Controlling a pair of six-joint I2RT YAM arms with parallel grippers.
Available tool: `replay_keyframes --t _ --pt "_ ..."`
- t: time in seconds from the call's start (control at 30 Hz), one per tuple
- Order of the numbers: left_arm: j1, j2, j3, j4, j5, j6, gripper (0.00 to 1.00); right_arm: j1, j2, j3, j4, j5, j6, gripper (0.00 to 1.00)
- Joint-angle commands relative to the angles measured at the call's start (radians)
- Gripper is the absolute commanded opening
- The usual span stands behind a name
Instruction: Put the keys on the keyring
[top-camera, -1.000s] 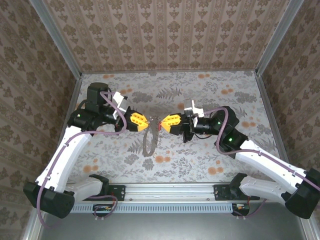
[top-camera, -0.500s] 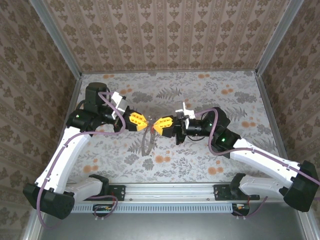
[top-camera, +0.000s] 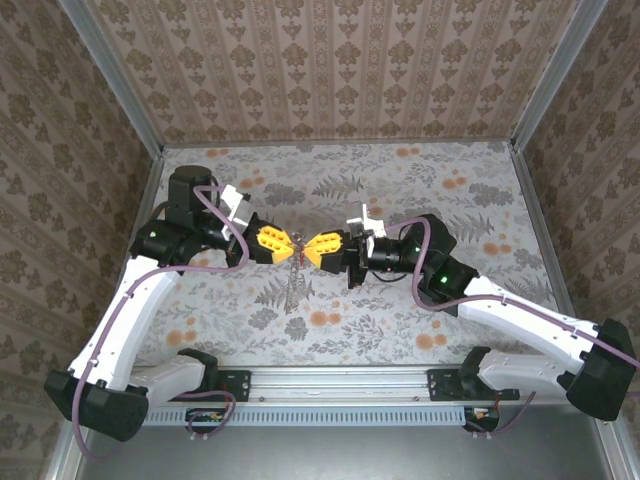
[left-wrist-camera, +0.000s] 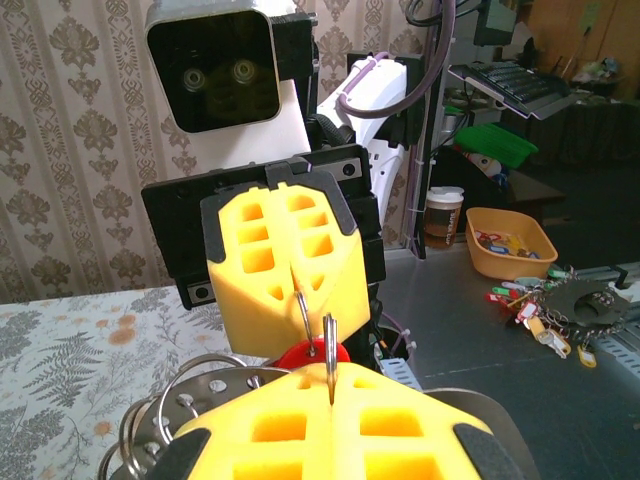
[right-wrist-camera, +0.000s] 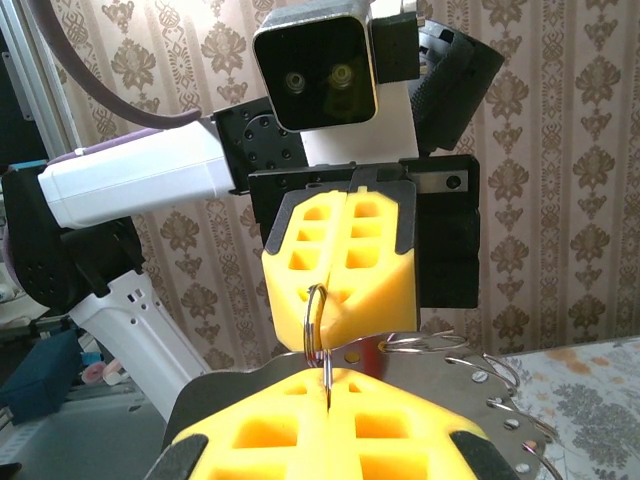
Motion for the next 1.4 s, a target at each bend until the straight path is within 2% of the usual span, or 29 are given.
replay_keyframes --t 0.0,1.1,1.2,1.37 --pt "0.007 -0.022 0.009 0.014 0.06 -0.011 0.0 0.01 0.002 0.04 0.01 0.01 -0.004 0.0" --pt "0.007 -0.016 0.012 0.012 0.015 -0.012 0.0 0.016 -0.015 0.015 0.049 -0.005 0.026 0.0" --pt "-0.005 -0.01 0.006 0.017 -0.106 -0.039 0.0 0.008 -0.046 -0.001 -0.01 0.057 -0.008 0.0" --pt "-0.08 0.012 -0.022 -0.02 -0.47 -0.126 0.0 -0.106 -0.165 -0.103 -0.161 0.182 -0.022 0.0"
